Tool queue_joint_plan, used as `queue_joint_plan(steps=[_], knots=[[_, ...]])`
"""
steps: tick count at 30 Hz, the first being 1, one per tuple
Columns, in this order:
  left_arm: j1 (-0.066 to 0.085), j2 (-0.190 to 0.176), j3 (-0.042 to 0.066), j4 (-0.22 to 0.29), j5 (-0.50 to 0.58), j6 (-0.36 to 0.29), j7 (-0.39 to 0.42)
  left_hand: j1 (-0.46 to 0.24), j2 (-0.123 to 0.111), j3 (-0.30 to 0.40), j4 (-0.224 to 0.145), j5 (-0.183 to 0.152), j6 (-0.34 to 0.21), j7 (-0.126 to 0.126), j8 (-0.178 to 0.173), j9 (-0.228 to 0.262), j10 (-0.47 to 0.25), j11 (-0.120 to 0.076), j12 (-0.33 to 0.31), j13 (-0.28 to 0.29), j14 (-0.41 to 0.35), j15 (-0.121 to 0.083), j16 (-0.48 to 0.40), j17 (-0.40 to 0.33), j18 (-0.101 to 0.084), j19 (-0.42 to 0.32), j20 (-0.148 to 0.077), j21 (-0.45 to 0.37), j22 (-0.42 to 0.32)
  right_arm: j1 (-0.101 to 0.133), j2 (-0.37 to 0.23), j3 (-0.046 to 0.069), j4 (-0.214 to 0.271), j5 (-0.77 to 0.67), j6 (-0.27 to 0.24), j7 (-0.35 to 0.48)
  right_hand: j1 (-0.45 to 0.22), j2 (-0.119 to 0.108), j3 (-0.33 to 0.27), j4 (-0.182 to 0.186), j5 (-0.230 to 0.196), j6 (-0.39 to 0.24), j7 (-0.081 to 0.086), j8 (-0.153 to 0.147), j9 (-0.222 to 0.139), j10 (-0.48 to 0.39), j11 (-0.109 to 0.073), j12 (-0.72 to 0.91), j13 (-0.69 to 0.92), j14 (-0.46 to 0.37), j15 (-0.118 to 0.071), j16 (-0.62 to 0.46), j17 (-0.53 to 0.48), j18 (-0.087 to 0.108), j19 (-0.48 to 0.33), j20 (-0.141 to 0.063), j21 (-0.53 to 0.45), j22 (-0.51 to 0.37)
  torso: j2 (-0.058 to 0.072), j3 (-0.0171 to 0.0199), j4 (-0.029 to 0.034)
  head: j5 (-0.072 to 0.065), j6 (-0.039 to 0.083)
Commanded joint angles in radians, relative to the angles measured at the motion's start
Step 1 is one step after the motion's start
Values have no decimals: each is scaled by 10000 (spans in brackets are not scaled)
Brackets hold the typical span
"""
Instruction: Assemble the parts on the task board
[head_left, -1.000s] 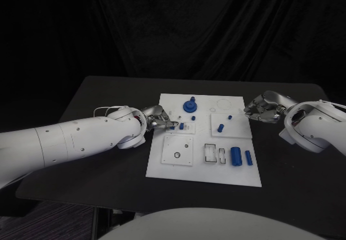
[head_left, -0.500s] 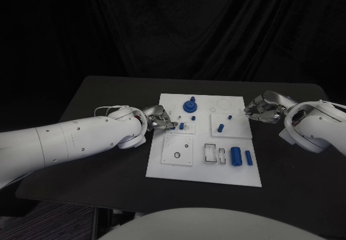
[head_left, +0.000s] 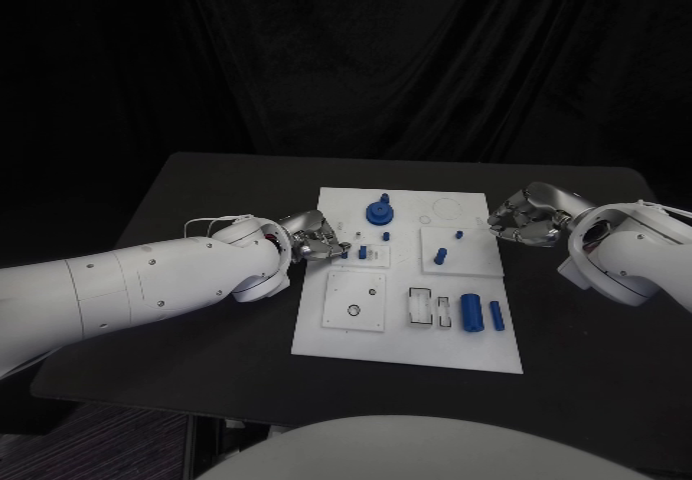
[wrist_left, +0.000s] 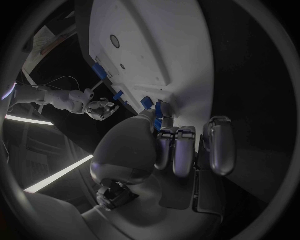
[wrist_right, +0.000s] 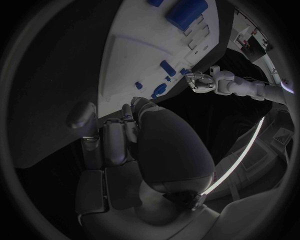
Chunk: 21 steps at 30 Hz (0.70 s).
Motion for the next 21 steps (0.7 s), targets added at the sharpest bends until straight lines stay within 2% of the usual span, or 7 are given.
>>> queue_joint_plan(steps=[1, 9, 15, 21], knots=[[-24, -43, 0, 90, -368, -354, -117, 22, -97, 165, 59, -192, 42, -20, 45, 27, 1042, -60, 25, 2624, 1039, -75, 26, 2633, -52, 13, -60, 26, 2000, -33, 8, 5, -22, 0, 52, -107, -79, -8, 49, -10, 52, -17, 53, -44, -3, -75, -13, -75, -32, 41, 78, -53, -24, 199, -60, 6, -46, 1041, -4, -5, -1, 19, -1], [-19, -46, 0, 139, -943, -129, -384, -144, -165, 422, 166, -773, 152, -30, 52, 89, 1042, -69, 25, 2624, 1039, -85, 26, 2633, -53, 26, -71, 32, 1999, -39, 32, 5, -50, 7, 26, -92, -79, -8, 49, -10, 52, -17, 53, -44, -3, -75, -13, -75, -32, 41, 78, -53, -24, 199, -60, 6, -46, 1041, -5, -12, 14, -14, -1], [-18, -23, 0, 141, -1013, 99, -459, -177, -161, 462, 172, -860, 161, -29, 51, 99, 1042, -69, 25, 2624, 1039, -86, 26, 2633, -52, 25, -72, 28, 1998, -40, 29, 5, -52, 8, 18, -94, -79, -8, 49, -10, 52, -17, 53, -44, -3, -75, -13, -75, -32, 41, 78, -53, -24, 199, -60, 6, -46, 1041, -20, 24, 8, -19, -1], [-18, 3, 0, 148, -1032, 245, -473, -249, -138, 512, 189, -973, 165, -22, 45, 112, 1042, -64, 25, 2624, 1039, -84, 26, 2633, -48, 14, -72, 9, 1991, -40, 63, 5, -65, 9, 26, -89, -79, -8, 49, -10, 52, -17, 53, -44, -3, -75, -13, -75, -32, 41, 78, -53, -24, 199, -60, 6, -46, 1041, 10, -1, -4, 27, -1]])
